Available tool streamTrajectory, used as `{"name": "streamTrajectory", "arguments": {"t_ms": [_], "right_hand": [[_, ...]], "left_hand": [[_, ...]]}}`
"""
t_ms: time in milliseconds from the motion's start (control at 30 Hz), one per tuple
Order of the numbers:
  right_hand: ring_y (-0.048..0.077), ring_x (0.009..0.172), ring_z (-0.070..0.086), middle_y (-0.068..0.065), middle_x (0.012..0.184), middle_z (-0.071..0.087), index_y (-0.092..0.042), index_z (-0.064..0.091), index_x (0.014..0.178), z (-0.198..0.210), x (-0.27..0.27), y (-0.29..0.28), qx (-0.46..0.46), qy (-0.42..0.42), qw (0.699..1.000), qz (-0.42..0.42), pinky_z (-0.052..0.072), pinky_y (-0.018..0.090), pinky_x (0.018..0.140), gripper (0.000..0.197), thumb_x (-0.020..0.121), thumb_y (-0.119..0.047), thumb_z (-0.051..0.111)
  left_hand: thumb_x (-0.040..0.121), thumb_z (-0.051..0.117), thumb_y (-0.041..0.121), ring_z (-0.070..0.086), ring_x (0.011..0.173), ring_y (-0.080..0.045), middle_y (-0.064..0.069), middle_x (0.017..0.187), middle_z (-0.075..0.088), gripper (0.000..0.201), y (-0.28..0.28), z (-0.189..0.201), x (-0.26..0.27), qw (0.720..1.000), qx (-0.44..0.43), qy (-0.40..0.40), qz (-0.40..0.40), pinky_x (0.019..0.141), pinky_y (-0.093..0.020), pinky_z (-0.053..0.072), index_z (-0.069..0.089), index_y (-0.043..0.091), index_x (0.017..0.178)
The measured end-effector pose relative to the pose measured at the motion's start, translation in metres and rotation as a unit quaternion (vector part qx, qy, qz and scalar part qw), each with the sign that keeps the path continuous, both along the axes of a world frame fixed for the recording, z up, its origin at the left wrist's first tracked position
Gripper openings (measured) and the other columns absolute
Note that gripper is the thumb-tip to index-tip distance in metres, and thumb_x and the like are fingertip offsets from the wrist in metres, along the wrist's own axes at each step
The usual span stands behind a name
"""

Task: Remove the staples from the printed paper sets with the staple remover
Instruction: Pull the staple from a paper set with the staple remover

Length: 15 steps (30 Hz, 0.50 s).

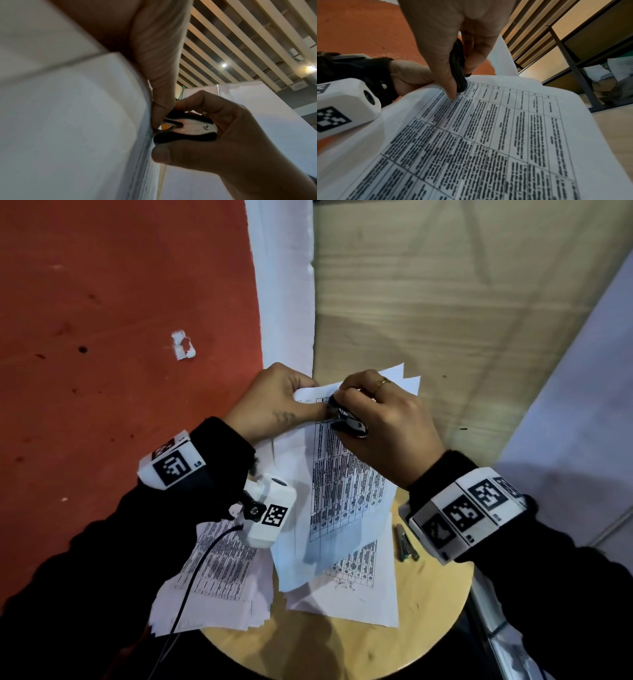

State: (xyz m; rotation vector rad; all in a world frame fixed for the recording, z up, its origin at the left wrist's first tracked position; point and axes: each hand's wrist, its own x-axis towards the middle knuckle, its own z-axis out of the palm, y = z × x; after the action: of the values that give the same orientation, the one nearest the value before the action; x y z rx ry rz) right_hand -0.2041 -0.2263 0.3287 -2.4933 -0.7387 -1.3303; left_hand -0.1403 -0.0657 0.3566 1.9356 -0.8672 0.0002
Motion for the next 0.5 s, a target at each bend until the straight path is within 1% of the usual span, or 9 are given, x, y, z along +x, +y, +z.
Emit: {"name": "streamTrajectory", "arguments": {"t_ms": [67, 167, 200, 300, 333, 400, 433, 500], "right_hand": [[0.032, 0.075, 0.065, 0.014, 0.092, 0.066, -0.002, 0.067, 0.085, 0.0003, 0.0006, 0.0012, 0.000, -0.007, 1.000, -0.001, 0.052, 0.036, 0.045, 0.022, 0.064, -0.006, 0.071], [0.032, 0.076, 0.065, 0.015, 0.092, 0.066, -0.002, 0.067, 0.085, -0.0007, 0.0025, 0.0031, -0.001, -0.011, 1.000, 0.000, 0.052, 0.035, 0.045, 0.021, 0.065, -0.007, 0.070], [0.032, 0.075, 0.065, 0.015, 0.092, 0.065, -0.001, 0.067, 0.085, -0.0012, 0.0033, 0.0036, 0.000, -0.010, 1.000, 0.002, 0.052, 0.035, 0.045, 0.021, 0.065, -0.007, 0.070], [0.034, 0.074, 0.064, 0.016, 0.090, 0.066, -0.001, 0.067, 0.084, -0.0014, 0.0046, 0.0051, -0.002, -0.005, 1.000, 0.007, 0.052, 0.037, 0.046, 0.019, 0.067, -0.008, 0.068], [0.033, 0.073, 0.064, 0.015, 0.089, 0.066, -0.001, 0.067, 0.084, -0.0012, 0.0048, 0.0056, -0.007, -0.006, 1.000, 0.005, 0.052, 0.036, 0.045, 0.018, 0.067, -0.008, 0.068], [0.033, 0.071, 0.063, 0.014, 0.087, 0.066, -0.002, 0.066, 0.082, -0.0004, 0.0054, 0.0066, -0.019, -0.006, 1.000, 0.003, 0.050, 0.035, 0.044, 0.016, 0.068, -0.008, 0.068], [0.034, 0.069, 0.062, 0.014, 0.086, 0.066, -0.001, 0.066, 0.081, 0.0001, 0.0058, 0.0068, -0.024, -0.005, 1.000, 0.003, 0.050, 0.035, 0.043, 0.015, 0.068, -0.008, 0.068], [0.034, 0.067, 0.062, 0.015, 0.084, 0.066, -0.001, 0.065, 0.079, 0.0004, 0.0073, 0.0065, -0.030, -0.008, 1.000, 0.002, 0.050, 0.036, 0.042, 0.014, 0.068, -0.008, 0.067]], "left_hand": [[0.056, 0.071, 0.050, 0.043, 0.061, -0.009, -0.007, 0.064, 0.052, 0.033, 0.0001, 0.0012, -0.0004, 1.000, 0.002, -0.004, 0.000, 0.056, -0.026, 0.032, 0.071, 0.018, 0.064], [0.054, 0.071, 0.051, 0.042, 0.058, -0.008, -0.006, 0.062, 0.051, 0.027, 0.0004, 0.0018, -0.0008, 1.000, 0.001, -0.005, 0.010, 0.054, -0.025, 0.031, 0.071, 0.024, 0.059], [0.053, 0.071, 0.050, 0.043, 0.059, -0.009, -0.007, 0.063, 0.051, 0.028, 0.0007, 0.0013, -0.0003, 1.000, 0.000, -0.002, 0.012, 0.055, -0.025, 0.032, 0.071, 0.023, 0.060], [0.055, 0.071, 0.047, 0.043, 0.066, -0.013, -0.009, 0.067, 0.052, 0.036, 0.0014, -0.0009, 0.0004, 1.000, 0.001, 0.010, 0.008, 0.061, -0.030, 0.033, 0.070, 0.013, 0.069], [0.055, 0.071, 0.045, 0.043, 0.068, -0.014, -0.009, 0.069, 0.052, 0.040, 0.0021, -0.0017, 0.0004, 1.000, 0.000, 0.017, 0.007, 0.062, -0.031, 0.033, 0.070, 0.008, 0.072], [0.055, 0.072, 0.042, 0.043, 0.070, -0.017, -0.010, 0.072, 0.052, 0.051, 0.0038, -0.0034, 0.0009, 1.000, -0.005, 0.029, 0.001, 0.064, -0.033, 0.031, 0.067, -0.004, 0.074], [0.055, 0.072, 0.041, 0.043, 0.070, -0.018, -0.011, 0.073, 0.052, 0.055, 0.0046, -0.0041, 0.0012, 0.999, -0.006, 0.032, 0.000, 0.064, -0.034, 0.031, 0.065, -0.009, 0.076], [0.054, 0.072, 0.039, 0.043, 0.070, -0.019, -0.011, 0.073, 0.052, 0.055, 0.0058, -0.0037, 0.0003, 0.999, -0.008, 0.039, -0.003, 0.064, -0.035, 0.032, 0.065, -0.010, 0.078]]}}
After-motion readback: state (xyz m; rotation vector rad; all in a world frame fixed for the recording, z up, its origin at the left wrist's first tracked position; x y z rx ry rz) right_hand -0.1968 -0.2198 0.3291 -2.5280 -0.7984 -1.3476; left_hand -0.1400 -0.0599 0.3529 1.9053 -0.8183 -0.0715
